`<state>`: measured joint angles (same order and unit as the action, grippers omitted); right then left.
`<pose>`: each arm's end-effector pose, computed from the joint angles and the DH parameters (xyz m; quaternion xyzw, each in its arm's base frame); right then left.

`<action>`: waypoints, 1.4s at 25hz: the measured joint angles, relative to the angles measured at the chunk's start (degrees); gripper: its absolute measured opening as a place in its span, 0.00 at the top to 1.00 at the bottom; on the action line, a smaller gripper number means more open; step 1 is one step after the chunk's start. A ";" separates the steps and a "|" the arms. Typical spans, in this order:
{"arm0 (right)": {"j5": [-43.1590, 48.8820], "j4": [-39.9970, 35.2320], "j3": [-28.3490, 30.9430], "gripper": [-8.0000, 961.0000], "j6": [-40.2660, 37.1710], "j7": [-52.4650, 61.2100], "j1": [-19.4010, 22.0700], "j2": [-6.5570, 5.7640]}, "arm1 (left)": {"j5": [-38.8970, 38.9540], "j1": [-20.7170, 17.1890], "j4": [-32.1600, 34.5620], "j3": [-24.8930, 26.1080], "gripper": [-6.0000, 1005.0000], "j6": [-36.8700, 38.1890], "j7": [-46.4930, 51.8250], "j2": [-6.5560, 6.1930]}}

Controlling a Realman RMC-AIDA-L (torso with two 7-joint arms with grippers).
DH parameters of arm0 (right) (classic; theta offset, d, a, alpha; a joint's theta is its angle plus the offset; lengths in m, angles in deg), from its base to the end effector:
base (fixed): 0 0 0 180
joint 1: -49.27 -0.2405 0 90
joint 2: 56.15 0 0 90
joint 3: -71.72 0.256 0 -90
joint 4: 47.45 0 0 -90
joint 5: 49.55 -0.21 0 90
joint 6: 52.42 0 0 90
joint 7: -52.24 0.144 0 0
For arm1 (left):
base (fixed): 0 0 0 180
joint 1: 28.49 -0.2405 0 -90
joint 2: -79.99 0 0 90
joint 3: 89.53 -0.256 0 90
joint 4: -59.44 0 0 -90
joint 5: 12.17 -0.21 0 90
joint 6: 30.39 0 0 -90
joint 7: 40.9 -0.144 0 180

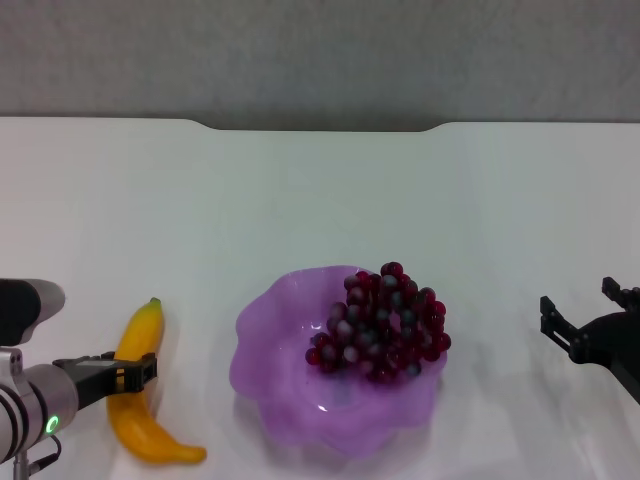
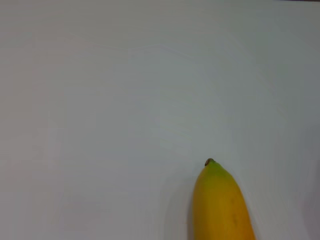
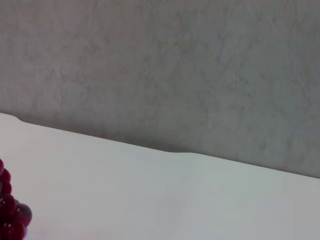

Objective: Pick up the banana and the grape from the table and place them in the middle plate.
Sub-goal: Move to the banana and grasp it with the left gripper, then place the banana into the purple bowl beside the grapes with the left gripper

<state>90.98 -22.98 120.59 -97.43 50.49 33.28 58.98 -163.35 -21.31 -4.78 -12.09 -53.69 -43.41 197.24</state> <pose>0.3541 0.3030 -0.0503 -0.7763 0.2604 0.1568 0.5522 -0.3221 0.3164 -0.0447 -0.7472 -0.5027 -0.0251 0.4340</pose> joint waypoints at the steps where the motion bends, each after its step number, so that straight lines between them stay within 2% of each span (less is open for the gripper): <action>1: 0.00 0.01 0.00 0.07 0.00 0.00 0.00 0.00 | 0.00 -0.04 0.00 0.02 0.49 0.05 0.00 0.00; 6: 0.00 0.05 0.00 0.07 0.00 0.00 0.00 0.00 | 0.28 -0.28 -0.69 0.12 0.49 0.26 -0.01 -0.02; 12: 0.01 -0.02 0.00 0.07 0.00 0.00 0.11 0.00 | 1.87 -2.36 -8.41 0.93 0.49 -1.13 -0.92 -0.34; 17: 0.32 -0.04 -0.04 0.07 0.02 0.00 0.02 0.00 | 10.54 -1.58 -13.64 6.00 0.49 -11.15 -7.81 -0.40; 19: 0.19 -0.05 -0.02 0.07 0.02 0.00 0.01 0.00 | 12.05 -1.49 -14.30 6.51 0.49 -12.42 -8.97 -0.37; 20: 0.12 -0.04 -0.01 0.07 0.01 0.00 0.01 0.00 | 15.81 -1.60 -15.83 7.16 0.49 -14.77 -11.54 -0.36; 21: 0.09 -0.03 -0.01 0.07 -0.01 0.00 0.01 0.00 | 19.54 -2.43 -17.51 7.34 0.49 -15.77 -13.95 -0.33; 25: 0.27 0.19 0.00 0.07 -0.16 0.00 -0.01 0.00 | 26.22 -3.85 -19.04 7.23 0.49 -16.21 -16.75 -0.24; 28: 0.33 0.33 0.00 0.07 -0.18 0.00 -0.13 0.00 | 30.48 -3.78 -17.86 6.24 0.49 -15.76 -18.26 -0.08; 35: 0.36 0.53 0.00 0.07 -0.28 -0.02 -0.80 0.00 | 40.47 -2.02 -10.09 4.32 0.49 -12.67 -24.34 -0.01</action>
<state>91.33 -22.45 120.59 -97.70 50.46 32.48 58.98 -122.88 -23.33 -14.86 -7.77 -66.36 -67.75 197.23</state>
